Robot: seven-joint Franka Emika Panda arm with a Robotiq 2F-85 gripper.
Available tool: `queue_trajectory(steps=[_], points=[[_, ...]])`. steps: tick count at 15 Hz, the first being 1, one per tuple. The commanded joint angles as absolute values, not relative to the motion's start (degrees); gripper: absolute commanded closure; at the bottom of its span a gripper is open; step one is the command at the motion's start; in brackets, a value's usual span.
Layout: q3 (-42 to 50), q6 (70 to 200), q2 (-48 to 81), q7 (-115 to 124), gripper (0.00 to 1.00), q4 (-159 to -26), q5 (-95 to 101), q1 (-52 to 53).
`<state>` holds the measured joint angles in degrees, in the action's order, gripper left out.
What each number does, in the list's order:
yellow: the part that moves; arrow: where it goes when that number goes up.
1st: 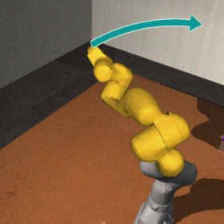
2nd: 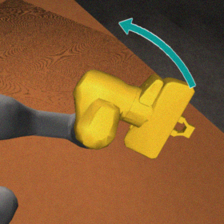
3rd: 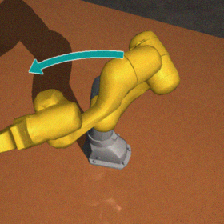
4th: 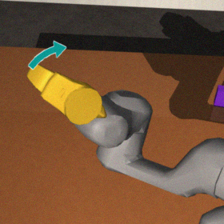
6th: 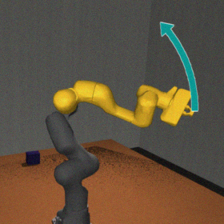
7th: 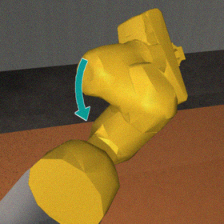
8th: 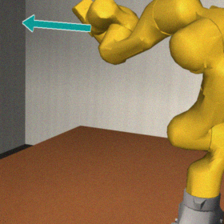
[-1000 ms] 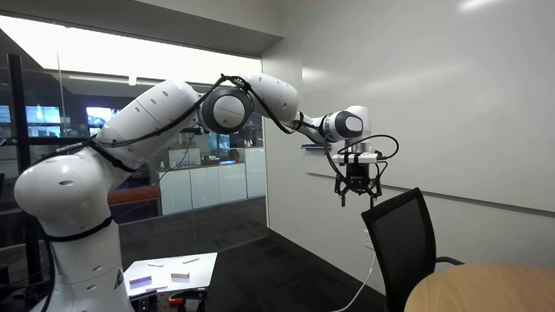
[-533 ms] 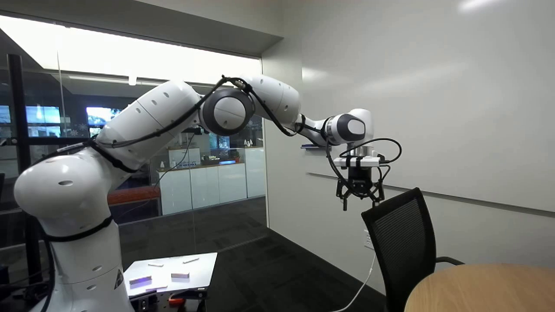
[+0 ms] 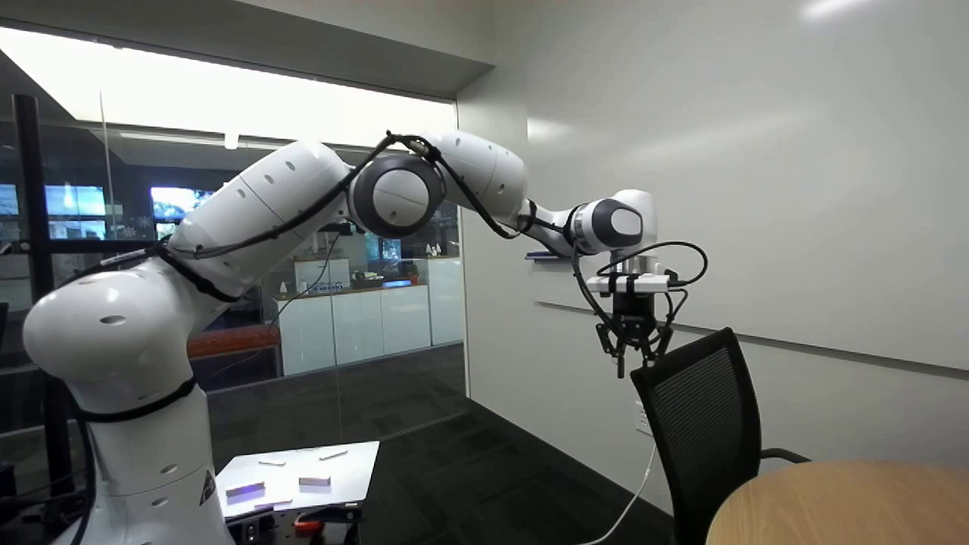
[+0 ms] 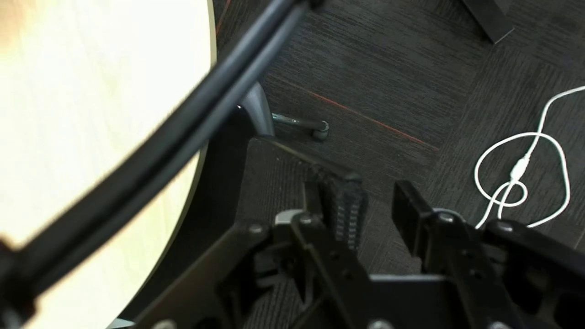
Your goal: Move the black chair to the left.
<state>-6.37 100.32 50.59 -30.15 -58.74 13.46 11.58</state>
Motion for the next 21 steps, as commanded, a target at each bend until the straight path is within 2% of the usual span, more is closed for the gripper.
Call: queue_trajectory(steps=[1,2,3,4,21], points=[[-6.36,100.46,49.85,-30.21,0.85,-58.89,13.30,11.30],[-6.28,100.85,49.58,-30.26,0.94,-59.10,13.41,11.21],[-6.36,101.06,49.37,-30.30,0.97,-59.23,13.39,11.10],[-6.38,101.18,49.13,-30.37,0.94,-59.56,13.51,11.15],[-9.75,102.99,42.39,-31.34,0.94,-70.63,16.53,15.69]])
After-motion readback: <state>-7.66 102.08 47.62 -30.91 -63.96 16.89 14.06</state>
